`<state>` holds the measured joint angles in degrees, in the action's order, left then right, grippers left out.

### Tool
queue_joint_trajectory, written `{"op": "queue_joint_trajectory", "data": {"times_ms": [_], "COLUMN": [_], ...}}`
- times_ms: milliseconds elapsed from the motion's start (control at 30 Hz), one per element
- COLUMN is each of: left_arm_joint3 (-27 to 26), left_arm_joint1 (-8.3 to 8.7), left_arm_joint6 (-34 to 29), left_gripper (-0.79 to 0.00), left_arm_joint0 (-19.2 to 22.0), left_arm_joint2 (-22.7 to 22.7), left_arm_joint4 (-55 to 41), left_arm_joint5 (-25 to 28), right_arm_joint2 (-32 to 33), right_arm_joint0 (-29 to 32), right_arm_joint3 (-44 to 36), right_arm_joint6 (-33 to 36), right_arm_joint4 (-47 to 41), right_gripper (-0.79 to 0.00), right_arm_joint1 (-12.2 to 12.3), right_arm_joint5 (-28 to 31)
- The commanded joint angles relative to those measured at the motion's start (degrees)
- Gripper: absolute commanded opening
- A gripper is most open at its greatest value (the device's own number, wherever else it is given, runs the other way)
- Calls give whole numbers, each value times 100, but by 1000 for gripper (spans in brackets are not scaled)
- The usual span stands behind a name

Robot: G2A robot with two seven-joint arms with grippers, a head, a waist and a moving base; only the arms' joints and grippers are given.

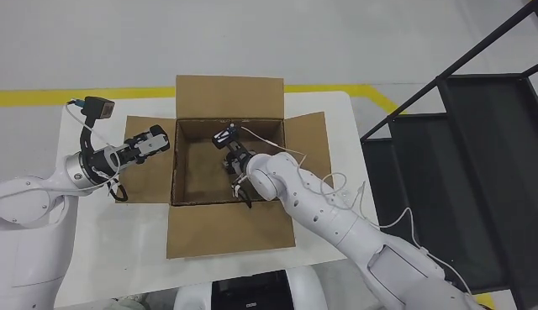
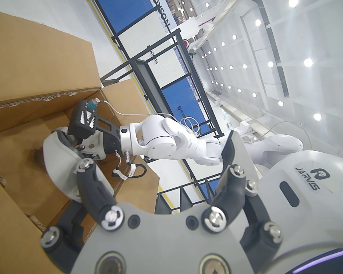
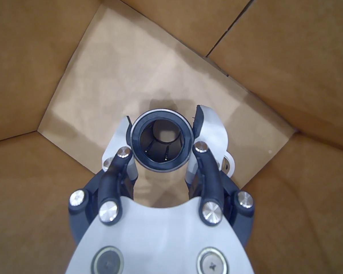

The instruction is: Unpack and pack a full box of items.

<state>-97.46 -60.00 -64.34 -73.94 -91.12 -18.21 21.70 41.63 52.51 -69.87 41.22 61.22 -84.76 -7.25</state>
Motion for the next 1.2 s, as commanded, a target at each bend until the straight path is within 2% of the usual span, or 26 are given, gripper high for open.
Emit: {"op": "queue_joint_trajectory", "data": {"times_ms": [0, 233, 467, 567, 733, 900, 1167], "left_arm_joint3": [0, 0, 0, 0, 0, -31, 160], "left_arm_joint1": [0, 0, 0, 0, 0, 1, 115], "left_arm_joint6": [0, 0, 0, 0, 0, 143, 245], "left_gripper": [0, 0, 0, 0, 0, 0, 0], "left_arm_joint0": [0, 0, 0, 0, 0, -17, -89], "left_arm_joint2": [0, 0, 0, 0, 0, -22, -642], "left_arm_joint4": [0, 0, 0, 0, 0, 26, 323], "left_arm_joint5": [0, 0, 0, 0, 0, -32, -200], "right_arm_joint2": [17, 205, 852, 1369, 2471, 3553, 5154], "right_arm_joint0": [12, 156, 632, 943, 1461, 1928, 2870], "right_arm_joint3": [2, -423, -1798, -2479, -3324, -3942, -4587], "right_arm_joint6": [16, 172, 464, 671, 1120, 1522, 1564], "right_arm_joint4": [26, 229, 117, -471, -2010, -2801, -3706], "right_gripper": [0, 0, 0, 0, 0, 0, 0], "right_arm_joint1": [-3, 53, 241, 340, 502, 668, 862], "right_arm_joint5": [6, 32, 260, 544, 1094, 1300, 1344]}}
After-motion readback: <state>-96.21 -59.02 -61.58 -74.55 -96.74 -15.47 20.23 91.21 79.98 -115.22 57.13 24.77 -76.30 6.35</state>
